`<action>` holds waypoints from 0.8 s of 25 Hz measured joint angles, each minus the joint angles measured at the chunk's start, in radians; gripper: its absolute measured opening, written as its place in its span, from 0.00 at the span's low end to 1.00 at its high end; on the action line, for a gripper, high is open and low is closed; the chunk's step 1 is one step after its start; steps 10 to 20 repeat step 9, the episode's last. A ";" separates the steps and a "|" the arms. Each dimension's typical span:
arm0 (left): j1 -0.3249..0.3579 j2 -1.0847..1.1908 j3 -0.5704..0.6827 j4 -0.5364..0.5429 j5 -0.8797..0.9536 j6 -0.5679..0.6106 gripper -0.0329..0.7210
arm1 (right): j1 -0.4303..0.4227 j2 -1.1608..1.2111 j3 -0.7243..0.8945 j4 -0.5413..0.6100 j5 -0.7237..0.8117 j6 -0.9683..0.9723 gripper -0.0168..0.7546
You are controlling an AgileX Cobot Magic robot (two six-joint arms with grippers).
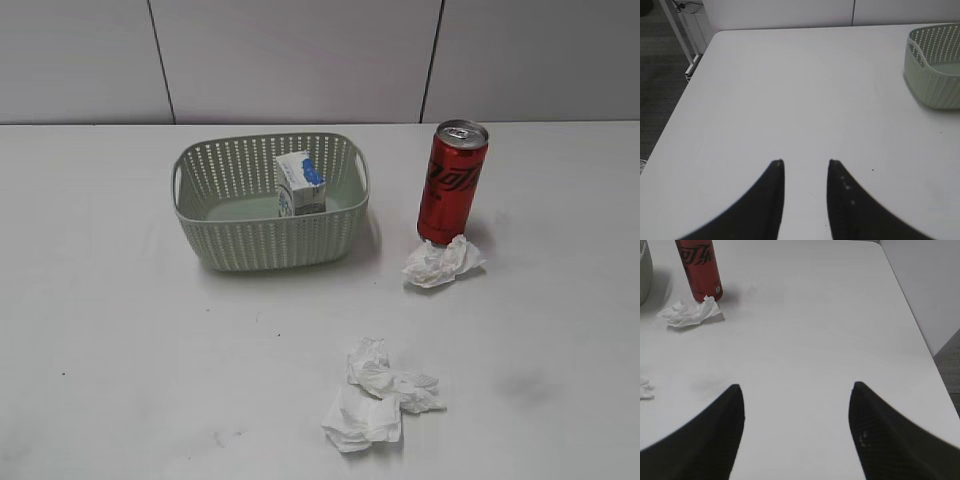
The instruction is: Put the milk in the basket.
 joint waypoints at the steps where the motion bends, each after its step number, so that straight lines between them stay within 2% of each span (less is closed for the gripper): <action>1: 0.000 0.000 0.000 0.000 0.000 0.000 0.34 | 0.000 0.000 0.000 0.000 0.000 0.000 0.69; 20: 0.000 0.000 0.000 0.000 0.000 0.000 0.34 | 0.000 0.000 0.000 0.000 0.000 0.000 0.69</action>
